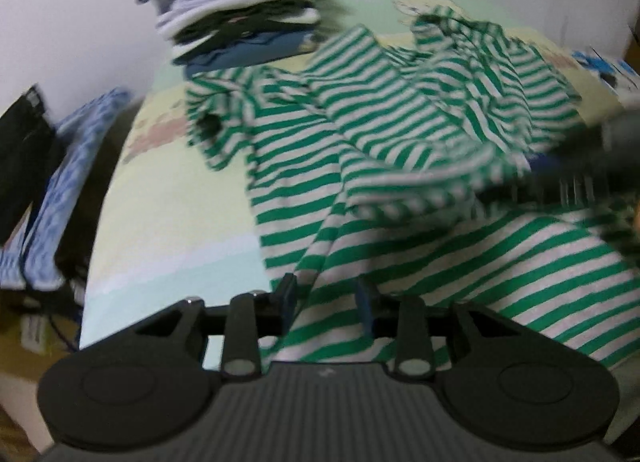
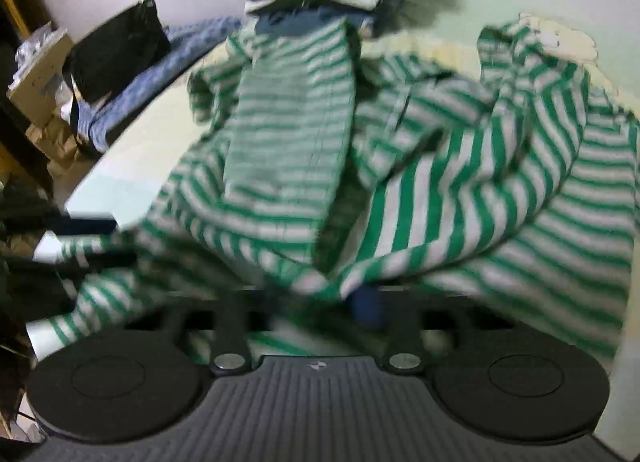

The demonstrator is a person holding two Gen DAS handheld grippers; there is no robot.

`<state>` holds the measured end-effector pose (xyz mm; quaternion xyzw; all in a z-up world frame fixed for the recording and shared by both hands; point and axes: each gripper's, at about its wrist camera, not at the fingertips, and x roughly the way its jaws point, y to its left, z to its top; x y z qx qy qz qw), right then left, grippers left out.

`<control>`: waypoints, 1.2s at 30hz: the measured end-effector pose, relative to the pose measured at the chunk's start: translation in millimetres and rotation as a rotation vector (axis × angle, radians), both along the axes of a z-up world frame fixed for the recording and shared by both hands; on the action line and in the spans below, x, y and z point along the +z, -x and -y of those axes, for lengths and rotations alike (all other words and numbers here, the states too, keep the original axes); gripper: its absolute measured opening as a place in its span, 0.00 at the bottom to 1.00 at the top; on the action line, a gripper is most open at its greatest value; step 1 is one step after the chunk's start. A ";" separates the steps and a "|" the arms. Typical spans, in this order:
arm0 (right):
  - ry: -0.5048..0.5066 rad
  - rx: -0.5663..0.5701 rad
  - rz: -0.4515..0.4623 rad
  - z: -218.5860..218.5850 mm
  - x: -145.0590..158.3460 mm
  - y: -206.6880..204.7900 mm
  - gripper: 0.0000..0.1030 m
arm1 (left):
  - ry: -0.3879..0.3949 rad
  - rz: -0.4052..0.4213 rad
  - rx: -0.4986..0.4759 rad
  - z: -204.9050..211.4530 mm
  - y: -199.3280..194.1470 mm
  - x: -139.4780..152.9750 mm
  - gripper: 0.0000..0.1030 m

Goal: Fold clothes

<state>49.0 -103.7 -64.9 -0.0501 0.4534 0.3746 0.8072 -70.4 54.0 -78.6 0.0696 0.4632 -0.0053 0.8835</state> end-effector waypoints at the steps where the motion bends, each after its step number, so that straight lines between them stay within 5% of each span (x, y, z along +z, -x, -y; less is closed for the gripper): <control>1: -0.024 -0.031 0.007 4.4 9.9 -9.3 0.15 | -0.001 0.002 -0.020 -0.2 -1.6 -2.0 0.38; 12: -0.087 -0.335 0.350 -5.0 140.1 -154.5 0.12 | 0.017 0.021 -0.166 -0.1 -35.0 -17.5 0.45; 16: -0.113 -0.454 0.469 -22.8 163.7 -198.3 0.12 | 0.027 0.007 -0.188 -2.1 -41.3 -24.9 0.46; 23: -0.057 -0.585 0.542 -56.6 139.1 -257.1 0.13 | 0.057 0.004 -0.201 -7.9 -46.1 -29.3 0.51; 27: 0.086 -0.583 0.533 -69.5 97.1 -274.5 0.49 | 0.071 -0.004 -0.195 -11.6 -49.2 -30.3 0.55; 30: 0.216 -0.585 0.528 -67.2 74.3 -272.1 0.51 | 0.080 -0.009 -0.191 -14.4 -51.6 -31.0 0.60; 33: 0.111 -0.595 0.489 -36.0 74.5 -250.0 0.50 | 0.089 -0.011 -0.192 -17.1 -54.2 -31.9 0.63; 35: -0.008 -0.606 0.556 -7.7 82.1 -213.2 0.52 | 0.096 -0.013 -0.191 -18.6 -55.6 -32.6 0.64; 36: -0.040 -0.605 0.607 5.2 82.7 -190.6 0.63 | 0.097 -0.013 -0.189 -19.3 -55.7 -32.9 0.66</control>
